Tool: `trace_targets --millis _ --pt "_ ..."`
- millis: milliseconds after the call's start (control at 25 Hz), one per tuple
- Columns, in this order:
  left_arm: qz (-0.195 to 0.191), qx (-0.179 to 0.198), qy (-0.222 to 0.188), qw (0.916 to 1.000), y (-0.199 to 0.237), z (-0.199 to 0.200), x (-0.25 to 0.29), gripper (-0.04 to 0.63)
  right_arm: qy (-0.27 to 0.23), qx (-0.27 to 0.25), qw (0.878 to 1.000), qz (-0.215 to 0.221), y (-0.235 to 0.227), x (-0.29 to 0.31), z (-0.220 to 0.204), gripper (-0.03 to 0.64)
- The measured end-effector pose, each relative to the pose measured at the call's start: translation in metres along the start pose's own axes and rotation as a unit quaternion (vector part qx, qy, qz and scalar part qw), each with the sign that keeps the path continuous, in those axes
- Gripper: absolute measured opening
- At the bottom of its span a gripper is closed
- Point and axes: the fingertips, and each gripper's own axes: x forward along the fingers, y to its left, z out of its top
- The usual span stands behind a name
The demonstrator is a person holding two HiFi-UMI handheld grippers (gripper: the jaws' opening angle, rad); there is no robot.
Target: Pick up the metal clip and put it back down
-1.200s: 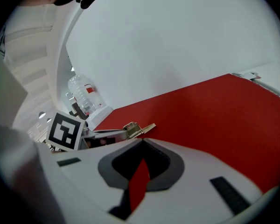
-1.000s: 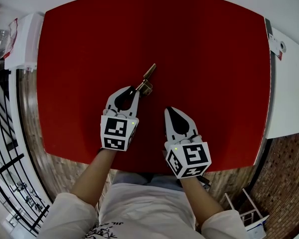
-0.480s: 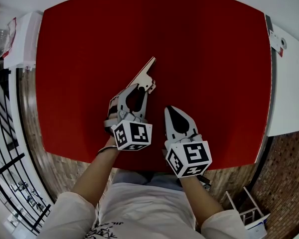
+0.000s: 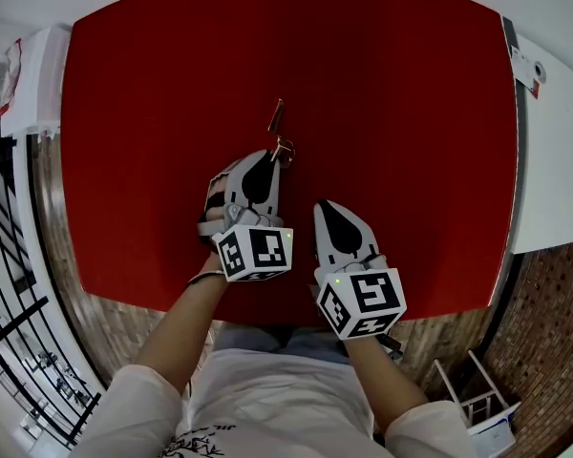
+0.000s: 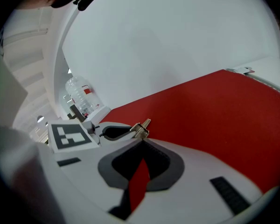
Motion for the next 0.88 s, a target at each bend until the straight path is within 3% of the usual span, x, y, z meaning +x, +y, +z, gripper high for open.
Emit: trace_targets --millis 80,160,280,400,480,640,800,880 --pt "-0.009 -0.074 -0.005 0.9972 0.011 -0.002 -0.003 0.04 -0.001 0.001 1.0 -0.001 -0.001 -0.001 0.001 0.006" --pt "-0.025 -0.158 -0.008 0.9871 0.022 -0.008 -0.007 0.034 -0.004 0.0 1.0 -0.001 0.0 -0.002 0.004 0.006" --pt "-0.053 -0.285 -0.019 0.9568 0.036 -0.013 -0.016 0.029 -0.007 -0.004 1.0 0.004 0.003 -0.003 0.009 0.006" --pt "-0.076 -0.372 -0.028 0.9247 0.04 -0.015 -0.027 0.028 -0.009 -0.007 1.0 0.008 0.007 -0.006 0.013 0.006" --pt "-0.086 -0.401 -0.032 0.9114 0.042 -0.015 -0.036 0.028 -0.009 -0.008 1.0 0.01 0.011 -0.008 0.015 0.006" --pt "-0.104 -0.419 -0.063 0.8999 0.048 0.002 -0.059 0.028 -0.017 -0.019 1.0 0.016 0.018 -0.011 0.025 0.006" --pt "-0.134 -0.455 -0.101 0.8746 0.051 0.031 -0.096 0.028 -0.028 -0.029 0.999 0.017 0.026 -0.027 0.039 0.006" --pt "-0.143 -0.462 -0.12 0.8669 0.055 0.048 -0.115 0.028 -0.034 -0.037 0.999 0.019 0.031 -0.037 0.048 0.006"
